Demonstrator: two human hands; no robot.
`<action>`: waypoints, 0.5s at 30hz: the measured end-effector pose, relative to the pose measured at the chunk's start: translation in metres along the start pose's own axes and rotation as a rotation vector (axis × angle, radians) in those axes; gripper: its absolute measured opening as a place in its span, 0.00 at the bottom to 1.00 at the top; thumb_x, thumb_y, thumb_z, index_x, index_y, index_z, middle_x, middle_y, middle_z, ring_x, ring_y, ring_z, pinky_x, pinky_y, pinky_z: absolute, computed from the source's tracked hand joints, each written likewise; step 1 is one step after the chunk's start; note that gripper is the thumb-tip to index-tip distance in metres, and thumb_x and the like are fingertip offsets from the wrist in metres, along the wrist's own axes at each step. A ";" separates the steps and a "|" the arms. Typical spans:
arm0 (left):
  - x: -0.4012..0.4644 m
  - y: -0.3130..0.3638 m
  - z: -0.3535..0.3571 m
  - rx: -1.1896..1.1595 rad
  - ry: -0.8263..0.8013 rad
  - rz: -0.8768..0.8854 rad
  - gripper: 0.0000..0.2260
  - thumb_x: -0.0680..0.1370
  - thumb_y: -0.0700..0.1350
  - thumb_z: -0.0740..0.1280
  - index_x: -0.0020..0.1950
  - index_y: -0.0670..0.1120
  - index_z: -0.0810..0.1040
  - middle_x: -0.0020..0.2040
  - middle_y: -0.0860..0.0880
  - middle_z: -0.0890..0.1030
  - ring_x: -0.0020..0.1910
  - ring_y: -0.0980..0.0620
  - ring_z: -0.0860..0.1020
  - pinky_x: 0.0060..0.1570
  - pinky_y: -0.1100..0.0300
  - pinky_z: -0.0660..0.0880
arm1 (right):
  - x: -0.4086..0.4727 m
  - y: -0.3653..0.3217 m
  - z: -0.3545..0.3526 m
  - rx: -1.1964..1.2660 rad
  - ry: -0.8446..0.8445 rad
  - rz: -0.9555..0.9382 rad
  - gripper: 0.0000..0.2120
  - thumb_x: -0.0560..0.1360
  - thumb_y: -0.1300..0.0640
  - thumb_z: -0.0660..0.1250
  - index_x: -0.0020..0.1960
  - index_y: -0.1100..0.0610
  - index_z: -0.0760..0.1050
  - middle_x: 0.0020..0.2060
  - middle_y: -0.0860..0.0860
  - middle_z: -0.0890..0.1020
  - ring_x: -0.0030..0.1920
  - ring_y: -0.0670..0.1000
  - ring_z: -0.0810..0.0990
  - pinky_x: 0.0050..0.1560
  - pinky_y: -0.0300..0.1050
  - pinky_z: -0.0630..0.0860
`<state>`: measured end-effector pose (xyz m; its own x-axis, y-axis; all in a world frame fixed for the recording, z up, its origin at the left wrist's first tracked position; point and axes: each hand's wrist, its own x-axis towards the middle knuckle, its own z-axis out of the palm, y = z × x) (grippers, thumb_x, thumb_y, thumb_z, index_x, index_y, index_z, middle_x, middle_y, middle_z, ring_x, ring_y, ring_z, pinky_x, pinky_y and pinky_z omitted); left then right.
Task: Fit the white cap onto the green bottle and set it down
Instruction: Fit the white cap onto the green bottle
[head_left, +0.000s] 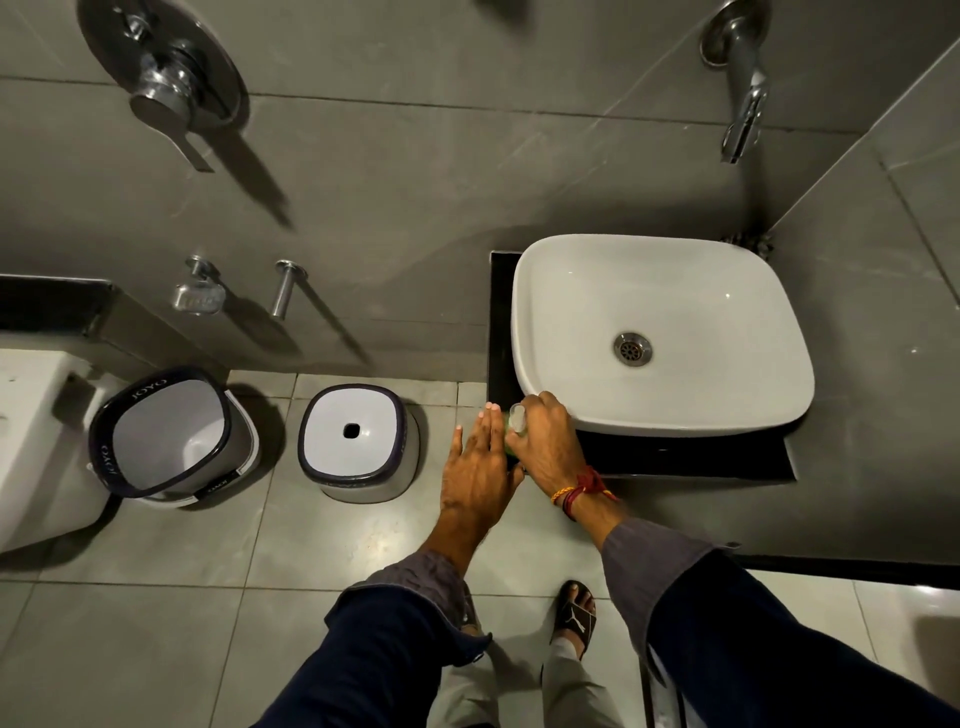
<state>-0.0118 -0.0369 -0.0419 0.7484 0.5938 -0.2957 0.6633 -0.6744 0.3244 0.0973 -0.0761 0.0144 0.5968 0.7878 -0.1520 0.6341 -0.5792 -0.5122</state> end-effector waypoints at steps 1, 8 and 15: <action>0.001 0.000 -0.001 -0.003 -0.002 -0.001 0.38 0.84 0.62 0.53 0.83 0.43 0.40 0.85 0.45 0.45 0.85 0.48 0.45 0.83 0.46 0.44 | -0.001 0.000 0.001 0.011 0.010 0.014 0.15 0.74 0.58 0.70 0.59 0.64 0.78 0.55 0.59 0.80 0.55 0.56 0.80 0.58 0.47 0.79; 0.004 -0.005 -0.004 -0.149 -0.009 0.030 0.35 0.85 0.54 0.60 0.84 0.46 0.44 0.85 0.46 0.49 0.84 0.46 0.50 0.84 0.45 0.50 | -0.002 0.007 -0.002 0.066 0.028 -0.003 0.12 0.77 0.58 0.69 0.58 0.63 0.79 0.54 0.58 0.81 0.54 0.56 0.80 0.54 0.42 0.78; 0.007 -0.013 -0.017 -0.400 0.070 0.018 0.26 0.81 0.43 0.69 0.79 0.45 0.66 0.76 0.45 0.74 0.73 0.44 0.73 0.73 0.47 0.72 | 0.006 0.016 -0.008 0.077 -0.107 -0.179 0.11 0.74 0.61 0.73 0.55 0.61 0.81 0.51 0.56 0.82 0.51 0.54 0.81 0.50 0.38 0.74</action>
<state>-0.0148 -0.0168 -0.0325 0.7496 0.6211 -0.2289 0.5898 -0.4697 0.6569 0.1153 -0.0824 0.0120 0.4204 0.8966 -0.1394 0.6831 -0.4138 -0.6017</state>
